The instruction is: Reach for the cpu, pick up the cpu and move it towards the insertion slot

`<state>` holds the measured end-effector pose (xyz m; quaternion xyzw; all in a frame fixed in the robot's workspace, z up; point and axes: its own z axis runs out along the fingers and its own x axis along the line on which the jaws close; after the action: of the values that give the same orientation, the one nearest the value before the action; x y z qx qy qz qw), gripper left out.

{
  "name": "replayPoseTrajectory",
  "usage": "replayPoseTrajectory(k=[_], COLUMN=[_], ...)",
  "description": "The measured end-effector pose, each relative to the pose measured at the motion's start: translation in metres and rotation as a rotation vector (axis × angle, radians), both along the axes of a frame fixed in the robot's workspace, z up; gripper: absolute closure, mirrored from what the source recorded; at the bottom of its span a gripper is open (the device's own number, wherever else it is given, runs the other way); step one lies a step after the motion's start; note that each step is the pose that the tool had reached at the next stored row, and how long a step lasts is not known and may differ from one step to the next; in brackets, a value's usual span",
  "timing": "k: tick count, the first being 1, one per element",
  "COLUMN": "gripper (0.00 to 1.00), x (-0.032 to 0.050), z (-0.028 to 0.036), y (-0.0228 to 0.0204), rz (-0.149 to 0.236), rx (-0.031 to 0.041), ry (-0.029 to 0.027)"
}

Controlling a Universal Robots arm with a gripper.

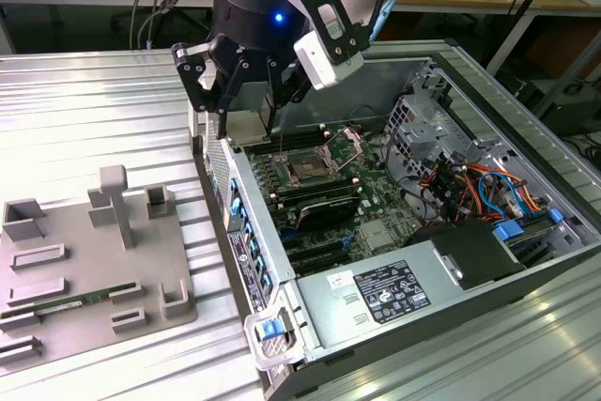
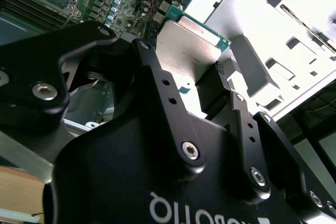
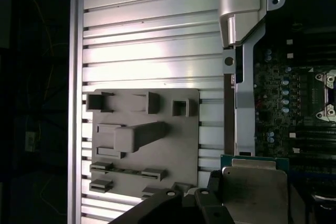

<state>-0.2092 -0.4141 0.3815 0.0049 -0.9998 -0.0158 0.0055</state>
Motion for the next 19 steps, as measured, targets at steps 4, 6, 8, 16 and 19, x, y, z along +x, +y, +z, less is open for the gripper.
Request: replayPoseTrajectory(k=[4, 6, 8, 16, 19], gripper=[0.45, 0.45, 0.45, 0.45, 0.45], x=[0.0027, 0.0039, 0.0051, 0.0059, 0.0102], z=[0.0000, 0.0000, 0.0000, 0.0000, 0.0000], y=[0.0003, 0.0004, 0.0006, 0.0006, 0.0007], rz=[0.000, 0.000, 0.000, 0.000, 0.000], rx=[0.0001, 0.0001, 0.0001, 0.0001, 0.0001], ry=[0.0000, 0.0000, -0.0001, 0.0000, 0.0000])
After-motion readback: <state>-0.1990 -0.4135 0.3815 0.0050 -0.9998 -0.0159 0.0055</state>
